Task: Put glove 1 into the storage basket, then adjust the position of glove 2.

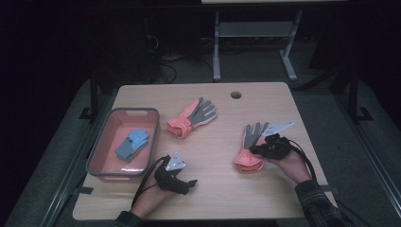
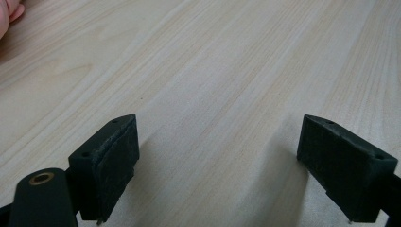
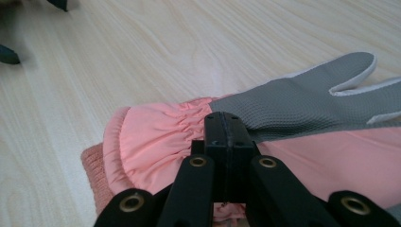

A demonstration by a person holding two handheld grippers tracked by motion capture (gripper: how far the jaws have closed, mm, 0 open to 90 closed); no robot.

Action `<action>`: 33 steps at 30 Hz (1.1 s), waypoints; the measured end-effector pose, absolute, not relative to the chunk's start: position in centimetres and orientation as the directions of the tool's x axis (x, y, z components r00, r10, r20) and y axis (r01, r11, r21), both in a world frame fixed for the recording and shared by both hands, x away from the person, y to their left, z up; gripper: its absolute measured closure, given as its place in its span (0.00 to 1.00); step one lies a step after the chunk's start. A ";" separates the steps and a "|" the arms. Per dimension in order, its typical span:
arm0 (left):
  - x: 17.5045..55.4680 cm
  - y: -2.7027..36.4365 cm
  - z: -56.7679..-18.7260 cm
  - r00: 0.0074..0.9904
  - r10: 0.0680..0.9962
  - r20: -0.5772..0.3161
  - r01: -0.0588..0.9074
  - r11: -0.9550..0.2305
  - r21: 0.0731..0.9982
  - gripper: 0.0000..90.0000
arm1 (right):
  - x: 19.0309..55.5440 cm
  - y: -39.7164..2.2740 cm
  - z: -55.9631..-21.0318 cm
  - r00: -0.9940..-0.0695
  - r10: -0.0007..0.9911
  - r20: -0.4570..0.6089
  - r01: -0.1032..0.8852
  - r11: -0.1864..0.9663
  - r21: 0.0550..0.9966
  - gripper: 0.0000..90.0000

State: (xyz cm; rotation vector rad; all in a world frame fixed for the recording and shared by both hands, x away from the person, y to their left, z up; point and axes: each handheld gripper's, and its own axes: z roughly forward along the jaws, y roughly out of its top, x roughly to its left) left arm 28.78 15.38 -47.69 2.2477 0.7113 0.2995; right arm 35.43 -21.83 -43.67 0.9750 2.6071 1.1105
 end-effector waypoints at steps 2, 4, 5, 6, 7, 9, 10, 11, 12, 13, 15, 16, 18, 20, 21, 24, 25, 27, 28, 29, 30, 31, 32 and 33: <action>28.8 15.4 -47.7 0.818 0.575 -0.002 0.400 -0.567 0.720 0.14 | 35.3 -21.7 -43.7 -0.782 0.613 0.113 0.507 0.521 0.687 1.00; 28.8 15.4 -47.7 0.818 0.576 -0.002 0.400 -0.567 0.720 0.14 | 35.2 -21.5 -43.7 -0.792 0.598 0.120 0.502 0.528 0.685 1.00; 28.8 15.4 -47.7 0.817 0.576 -0.001 0.401 -0.567 0.720 0.14 | 35.1 -21.4 -43.7 -0.796 0.592 0.126 0.503 0.531 0.682 1.00; 28.8 15.4 -47.7 0.817 0.576 -0.001 0.401 -0.567 0.720 0.14 | 35.0 -21.2 -43.7 -0.798 0.587 0.135 0.504 0.529 0.683 1.00; 28.8 15.4 -47.7 0.817 0.577 -0.002 0.402 -0.566 0.720 0.14 | 34.9 -21.1 -43.8 -0.808 0.574 0.131 0.494 0.539 0.683 1.00; 28.8 15.4 -47.7 0.817 0.577 -0.002 0.402 -0.567 0.720 0.14 | 34.6 -20.7 -43.7 -0.813 0.566 0.137 0.493 0.543 0.680 1.00; 28.8 15.4 -47.7 0.817 0.577 -0.001 0.402 -0.567 0.719 0.14 | 34.4 -20.5 -43.7 -0.820 0.557 0.132 0.484 0.551 0.680 1.00; 28.8 15.4 -47.7 0.817 0.577 -0.001 0.402 -0.567 0.719 0.14 | 34.3 -20.2 -43.8 -0.826 0.548 0.135 0.479 0.554 0.681 1.00; 28.8 15.4 -47.7 0.816 0.578 -0.002 0.402 -0.567 0.719 0.14 | 34.2 -20.2 -43.8 -0.830 0.543 0.131 0.473 0.558 0.682 1.00; 28.8 15.4 -47.7 0.816 0.578 -0.002 0.403 -0.567 0.719 0.14 | 33.9 -20.0 -43.8 -0.832 0.539 0.135 0.473 0.559 0.681 1.00; 28.8 15.4 -47.7 0.816 0.578 -0.002 0.403 -0.566 0.719 0.14 | 33.5 -19.8 -43.8 -0.835 0.532 0.142 0.474 0.563 0.677 1.00; 28.8 15.4 -47.7 0.816 0.577 -0.002 0.403 -0.567 0.718 0.14 | 33.4 -19.7 -43.8 -0.840 0.525 0.139 0.466 0.566 0.680 1.00; 28.8 15.4 -47.7 0.816 0.578 -0.002 0.403 -0.567 0.719 0.14 | 33.1 -19.6 -43.8 -0.842 0.519 0.146 0.467 0.567 0.679 1.00; 28.8 15.4 -47.7 0.818 0.576 0.003 0.399 -0.570 0.718 0.14 | 32.9 -19.5 -43.8 -0.845 0.514 0.145 0.464 0.571 0.678 1.00; 28.8 15.4 -47.6 0.817 0.576 0.003 0.399 -0.570 0.718 0.14 | 32.8 -19.4 -43.8 -0.845 0.513 0.150 0.466 0.572 0.675 1.00; 28.8 15.4 -47.7 0.818 0.576 0.003 0.399 -0.570 0.718 0.14 | 32.5 -19.1 -43.7 -0.850 0.504 0.153 0.464 0.577 0.673 1.00; 28.8 15.4 -47.6 0.818 0.576 0.003 0.399 -0.571 0.718 0.14 | 32.4 -19.0 -43.8 -0.854 0.498 0.148 0.454 0.578 0.678 1.00; 28.8 15.4 -47.6 0.817 0.577 0.000 0.402 -0.570 0.716 0.14 | 32.2 -18.7 -43.7 -0.856 0.493 0.156 0.456 0.578 0.676 1.00; 28.8 15.4 -47.6 0.819 0.574 0.002 0.401 -0.574 0.714 0.14 | 32.0 -18.5 -43.8 -0.862 0.483 0.155 0.448 0.582 0.679 1.00; 28.8 15.4 -47.6 0.818 0.575 0.002 0.401 -0.574 0.714 0.14 | 31.8 -18.4 -43.7 -0.861 0.483 0.159 0.451 0.582 0.677 1.00; 28.8 15.4 -47.6 0.818 0.575 0.001 0.401 -0.573 0.715 0.14 | 31.7 -18.4 -43.8 -0.864 0.479 0.158 0.447 0.583 0.678 1.00; 28.8 15.4 -47.6 0.818 0.575 0.001 0.401 -0.573 0.715 0.14 | 31.6 -18.3 -43.8 -0.864 0.478 0.161 0.449 0.583 0.677 1.00; 28.8 15.4 -47.6 0.818 0.575 0.001 0.401 -0.572 0.715 0.14 | 31.4 -18.2 -43.8 -0.867 0.471 0.164 0.445 0.583 0.680 1.00; 28.8 15.4 -47.7 0.818 0.575 0.001 0.400 -0.571 0.717 0.14 | 31.3 -18.0 -43.8 -0.866 0.470 0.171 0.449 0.582 0.678 1.00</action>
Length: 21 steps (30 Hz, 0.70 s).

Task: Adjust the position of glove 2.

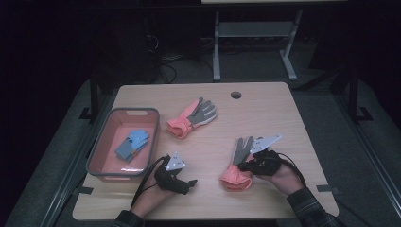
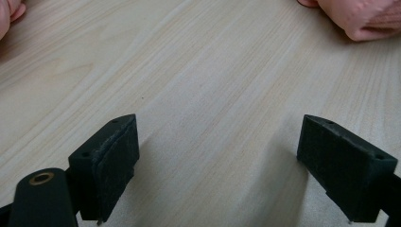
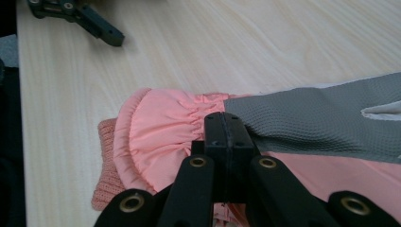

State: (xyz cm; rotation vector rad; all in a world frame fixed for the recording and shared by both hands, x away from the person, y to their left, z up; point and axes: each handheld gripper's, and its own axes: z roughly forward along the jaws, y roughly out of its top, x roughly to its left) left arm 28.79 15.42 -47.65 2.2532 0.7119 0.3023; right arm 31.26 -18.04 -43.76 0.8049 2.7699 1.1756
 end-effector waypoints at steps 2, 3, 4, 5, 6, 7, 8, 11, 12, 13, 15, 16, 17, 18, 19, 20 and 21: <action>28.8 15.4 -47.7 0.818 0.575 0.001 0.399 -0.570 0.718 0.14 | 31.0 -17.8 -43.8 -0.872 0.459 0.170 0.441 0.585 0.680 1.00; 28.8 15.4 -47.7 0.818 0.575 0.000 0.400 -0.569 0.719 0.14 | 30.8 -17.6 -43.8 -0.873 0.455 0.174 0.441 0.588 0.678 1.00; 28.8 15.4 -47.7 0.817 0.577 -0.003 0.402 -0.565 0.721 0.14 | 30.6 -17.4 -43.8 -0.876 0.449 0.175 0.438 0.588 0.680 1.00; 28.8 15.4 -47.7 0.815 0.579 -0.006 0.403 -0.560 0.724 0.14 | 30.5 -17.2 -43.8 -0.879 0.443 0.174 0.433 0.591 0.681 1.00; 28.8 15.4 -47.7 0.816 0.578 -0.002 0.402 -0.564 0.722 0.14 | 30.3 -17.0 -43.8 -0.882 0.438 0.173 0.428 0.592 0.683 1.00; 28.9 15.4 -47.7 0.816 0.578 -0.001 0.401 -0.564 0.722 0.14 | 30.1 -16.8 -43.7 -0.882 0.435 0.178 0.430 0.593 0.681 1.00; 28.9 15.4 -47.7 0.816 0.578 -0.001 0.400 -0.564 0.723 0.14 | 30.0 -16.6 -43.7 -0.885 0.430 0.180 0.428 0.595 0.681 1.00; 28.9 15.3 -47.7 0.815 0.579 -0.001 0.402 -0.564 0.721 0.14 | 29.5 -16.0 -43.6 -0.893 0.415 0.173 0.412 0.602 0.684 1.00; 28.9 15.3 -47.7 0.815 0.579 -0.001 0.402 -0.565 0.721 0.14 | 29.5 -16.0 -43.5 -0.893 0.418 0.165 0.408 0.600 0.688 1.00; 28.9 15.3 -47.7 0.815 0.579 -0.001 0.401 -0.564 0.721 0.14 | 29.5 -16.1 -43.3 -0.895 0.416 0.160 0.401 0.595 0.696 0.99; 28.9 15.4 -47.7 0.814 0.582 0.000 0.402 -0.563 0.722 0.14 | 29.3 -16.7 -42.7 -0.884 0.441 0.154 0.407 0.563 0.719 0.90; 28.9 15.3 -47.7 0.811 0.585 -0.004 0.405 -0.557 0.725 0.14 | 29.3 -17.1 -42.5 -0.880 0.454 0.143 0.404 0.554 0.728 0.85; 28.9 15.3 -47.7 0.811 0.586 -0.004 0.406 -0.557 0.725 0.14 | 29.3 -17.7 -42.3 -0.868 0.478 0.135 0.412 0.538 0.735 0.80; 28.9 15.3 -47.7 0.809 0.587 -0.005 0.408 -0.555 0.725 0.15 | 29.3 -18.1 -42.2 -0.862 0.489 0.135 0.415 0.527 0.742 0.77; 28.9 15.3 -47.7 0.806 0.592 -0.005 0.411 -0.553 0.725 0.15 | 29.3 -18.7 -42.0 -0.854 0.503 0.130 0.418 0.517 0.747 0.72; 28.9 15.3 -47.7 0.804 0.595 -0.007 0.413 -0.550 0.726 0.15 | 29.4 -19.4 -41.9 -0.841 0.529 0.114 0.420 0.505 0.754 0.65; 28.9 15.4 -47.7 0.805 0.593 -0.003 0.411 -0.555 0.723 0.15 | 29.4 -20.3 -41.8 -0.819 0.562 0.114 0.436 0.482 0.760 0.62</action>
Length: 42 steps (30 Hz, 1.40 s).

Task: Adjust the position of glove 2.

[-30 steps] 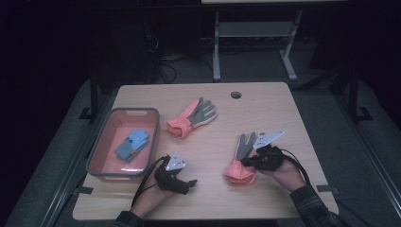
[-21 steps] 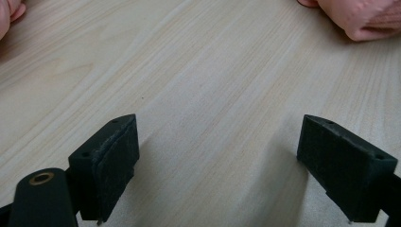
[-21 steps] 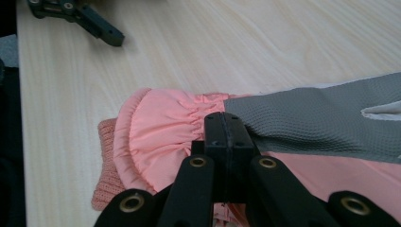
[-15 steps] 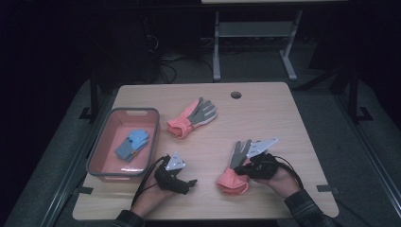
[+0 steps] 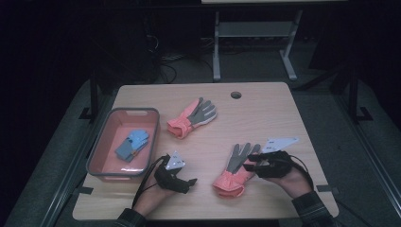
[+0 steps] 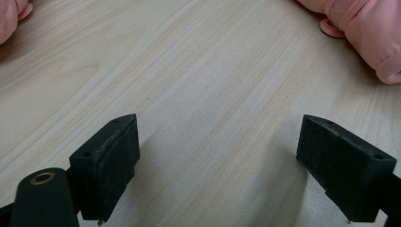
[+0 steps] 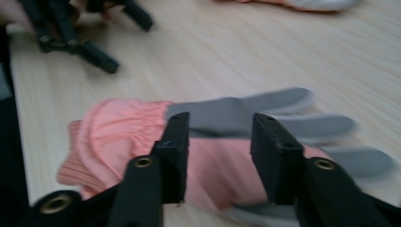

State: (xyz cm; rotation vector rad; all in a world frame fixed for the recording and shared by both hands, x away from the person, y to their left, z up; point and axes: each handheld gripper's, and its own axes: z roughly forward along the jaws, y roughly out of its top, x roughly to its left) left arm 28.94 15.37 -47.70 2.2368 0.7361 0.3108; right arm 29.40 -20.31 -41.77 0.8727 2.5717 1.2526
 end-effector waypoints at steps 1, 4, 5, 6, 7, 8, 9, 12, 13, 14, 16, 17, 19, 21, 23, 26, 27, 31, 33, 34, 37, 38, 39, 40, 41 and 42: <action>28.9 15.4 -47.7 0.805 0.593 -0.003 0.411 -0.555 0.723 0.15 | 29.4 -20.9 -41.8 -0.809 0.575 0.123 0.447 0.466 0.763 0.59; 29.0 15.3 -47.7 0.803 0.596 -0.001 0.411 -0.553 0.725 0.15 | 29.1 -23.0 -42.3 -0.755 0.650 0.088 0.468 0.440 0.767 0.45; 29.0 15.3 -47.7 0.803 0.596 -0.001 0.411 -0.553 0.725 0.15 | 29.0 -23.5 -42.4 -0.740 0.666 0.087 0.478 0.431 0.766 0.41; 29.0 15.3 -47.7 0.803 0.596 0.000 0.411 -0.553 0.725 0.15 | 28.9 -24.6 -42.9 -0.721 0.688 0.081 0.489 0.423 0.762 0.37; 29.0 15.3 -47.7 0.803 0.596 -0.001 0.411 -0.553 0.725 0.15 | 28.8 -25.0 -43.2 -0.709 0.700 0.084 0.501 0.417 0.758 0.35; 29.0 15.3 -47.7 0.803 0.596 0.000 0.411 -0.555 0.723 0.15 | 28.7 -25.5 -43.5 -0.699 0.711 0.073 0.501 0.414 0.760 0.33; 29.0 15.3 -47.7 0.804 0.594 0.001 0.410 -0.556 0.723 0.14 | 28.5 -26.1 -43.9 -0.688 0.721 0.077 0.508 0.403 0.761 0.31; 29.1 14.9 -47.7 0.802 0.598 -0.006 0.421 -0.557 0.716 0.14 | 28.2 -27.3 -45.0 -0.667 0.741 0.079 0.534 0.401 0.744 0.25; 29.2 14.8 -47.6 0.802 0.597 -0.002 0.420 -0.563 0.712 0.14 | 28.1 -27.5 -45.4 -0.664 0.743 0.085 0.540 0.398 0.741 0.22; 29.2 14.7 -47.6 0.803 0.596 0.000 0.420 -0.565 0.711 0.14 | 28.1 -27.7 -45.7 -0.656 0.751 0.080 0.545 0.398 0.738 0.21; 29.3 14.6 -47.3 0.805 0.593 0.000 0.429 -0.581 0.692 0.15 | 28.2 -28.1 -46.4 -0.650 0.756 0.075 0.549 0.400 0.734 0.19; 29.4 14.6 -47.3 0.805 0.594 -0.002 0.432 -0.584 0.687 0.15 | 28.3 -28.3 -46.6 -0.644 0.762 0.074 0.553 0.396 0.733 0.19; 29.6 14.6 -47.0 0.802 0.597 0.004 0.437 -0.591 0.678 0.15 | 28.5 -28.5 -47.0 -0.634 0.770 0.077 0.565 0.392 0.726 0.17; 29.7 14.6 -46.5 0.802 0.598 -0.007 0.441 -0.583 0.682 0.18 | 28.6 -28.4 -47.5 -0.629 0.774 0.074 0.567 0.391 0.725 0.16; 30.0 14.4 -45.9 0.804 0.594 -0.037 0.454 -0.573 0.682 0.20 | 28.7 -28.2 -47.8 -0.627 0.776 0.067 0.572 0.401 0.715 0.16; 30.4 14.1 -45.1 0.804 0.593 -0.044 0.456 -0.566 0.687 0.24 | 28.7 -28.0 -48.0 -0.629 0.775 0.056 0.572 0.413 0.709 0.15; 30.6 14.0 -44.8 0.803 0.594 -0.048 0.457 -0.562 0.690 0.27 | 28.7 -28.0 -48.0 -0.630 0.774 0.052 0.567 0.413 0.712 0.15; 31.8 13.4 -43.7 0.795 0.604 -0.055 0.463 -0.547 0.697 0.41 | 28.6 -28.2 -48.1 -0.628 0.777 0.045 0.562 0.412 0.718 0.15; 32.4 13.0 -43.1 0.794 0.605 -0.056 0.466 -0.546 0.696 0.50 | 28.6 -28.2 -48.2 -0.629 0.776 0.043 0.558 0.411 0.721 0.15; 32.8 12.9 -42.8 0.793 0.607 -0.051 0.465 -0.548 0.695 0.53 | 28.6 -28.2 -48.2 -0.629 0.776 0.042 0.557 0.412 0.721 0.15; 34.1 12.5 -42.1 0.782 0.623 -0.033 0.467 -0.549 0.693 0.61 | 28.6 -28.3 -48.2 -0.631 0.775 0.042 0.555 0.413 0.722 0.15; 34.5 12.4 -41.8 0.777 0.629 -0.027 0.463 -0.542 0.701 0.61 | 28.6 -28.3 -48.2 -0.631 0.775 0.041 0.555 0.414 0.722 0.15; 35.0 12.4 -41.6 0.773 0.634 -0.024 0.464 -0.539 0.703 0.61 | 28.6 -28.3 -48.2 -0.631 0.774 0.041 0.555 0.414 0.722 0.15; 35.5 12.4 -41.3 0.767 0.641 -0.022 0.466 -0.533 0.706 0.61 | 28.6 -28.3 -48.2 -0.631 0.774 0.041 0.555 0.414 0.722 0.15; 36.0 12.5 -41.0 0.764 0.645 -0.015 0.464 -0.534 0.707 0.62 | 28.6 -28.3 -48.2 -0.631 0.774 0.041 0.555 0.414 0.722 0.15; 36.6 12.5 -40.6 0.757 0.653 -0.004 0.462 -0.531 0.710 0.63 | 28.6 -28.3 -48.2 -0.631 0.774 0.041 0.554 0.414 0.722 0.15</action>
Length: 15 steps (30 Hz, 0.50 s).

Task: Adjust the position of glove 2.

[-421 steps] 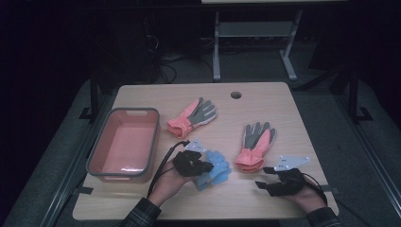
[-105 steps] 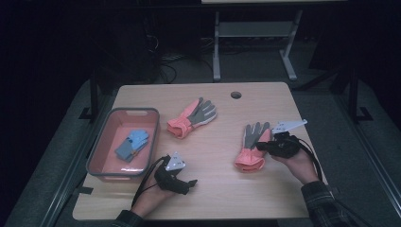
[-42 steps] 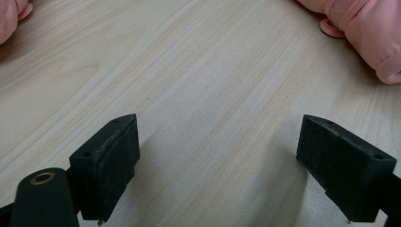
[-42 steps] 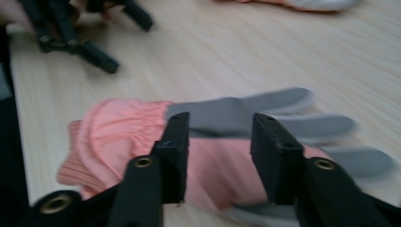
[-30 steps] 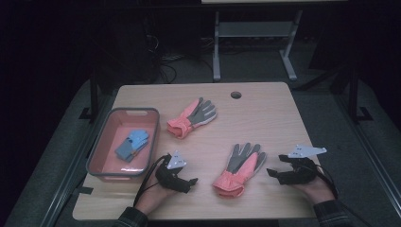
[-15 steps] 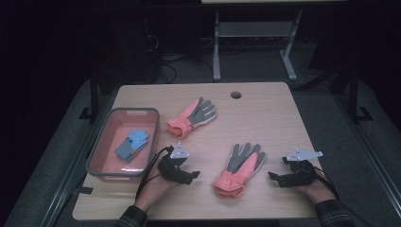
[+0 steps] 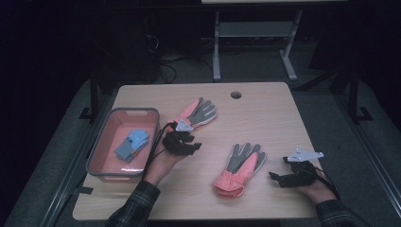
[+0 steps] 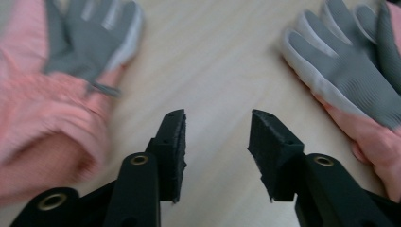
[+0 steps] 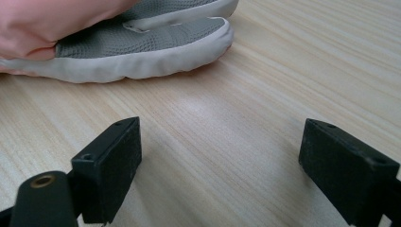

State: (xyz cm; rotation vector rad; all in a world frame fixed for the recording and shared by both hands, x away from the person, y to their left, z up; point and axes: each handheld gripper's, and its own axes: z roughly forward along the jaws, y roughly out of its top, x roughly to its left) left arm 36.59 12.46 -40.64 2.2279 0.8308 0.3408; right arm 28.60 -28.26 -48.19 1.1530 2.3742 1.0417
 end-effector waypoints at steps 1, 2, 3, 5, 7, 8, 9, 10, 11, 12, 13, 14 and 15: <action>37.1 12.5 -40.3 0.759 0.651 0.010 0.455 -0.541 0.707 0.63 | 28.6 -28.3 -48.2 -0.631 0.774 0.041 0.555 0.414 0.722 0.15; 37.5 12.5 -40.0 0.755 0.655 0.018 0.453 -0.542 0.708 0.64 | 28.6 -28.3 -48.2 -0.632 0.774 0.041 0.555 0.414 0.722 0.15; 37.9 12.5 -39.9 0.751 0.660 0.022 0.454 -0.541 0.708 0.64 | 28.6 -28.3 -48.2 -0.632 0.774 0.041 0.554 0.414 0.722 0.15; 38.9 12.4 -39.5 0.745 0.666 0.030 0.459 -0.545 0.702 0.63 | 28.6 -28.3 -48.2 -0.632 0.774 0.041 0.554 0.414 0.722 0.15; 39.9 12.2 -39.4 0.733 0.680 0.024 0.471 -0.533 0.703 0.63 | 28.6 -28.3 -48.2 -0.632 0.774 0.041 0.554 0.414 0.722 0.15; 40.5 12.1 -39.4 0.729 0.684 0.034 0.471 -0.536 0.701 0.63 | 28.6 -28.3 -48.2 -0.633 0.773 0.041 0.553 0.414 0.723 0.15; 41.0 12.1 -39.4 0.726 0.687 0.034 0.475 -0.537 0.697 0.63 | 28.6 -28.3 -48.2 -0.635 0.772 0.040 0.552 0.416 0.723 0.15; 41.4 12.0 -39.5 0.719 0.694 0.027 0.483 -0.528 0.698 0.63 | 28.6 -28.3 -48.2 -0.635 0.771 0.041 0.552 0.416 0.723 0.15; 41.9 11.9 -39.6 0.713 0.701 0.022 0.490 -0.521 0.699 0.62 | 28.6 -28.3 -48.2 -0.636 0.771 0.040 0.551 0.417 0.723 0.15; 42.4 11.8 -39.7 0.708 0.705 0.027 0.493 -0.522 0.696 0.62 | 28.6 -28.3 -48.2 -0.636 0.771 0.041 0.551 0.417 0.723 0.15; 42.8 11.7 -39.8 0.705 0.709 0.030 0.498 -0.525 0.690 0.61 | 28.6 -28.3 -48.2 -0.636 0.770 0.040 0.551 0.417 0.723 0.15; 43.3 11.6 -39.9 0.703 0.710 0.030 0.503 -0.527 0.684 0.60 | 28.6 -28.3 -48.2 -0.636 0.770 0.041 0.551 0.417 0.723 0.15; 43.7 11.5 -40.0 0.704 0.709 0.030 0.506 -0.531 0.680 0.60 | 28.6 -28.3 -48.2 -0.637 0.770 0.041 0.551 0.417 0.723 0.15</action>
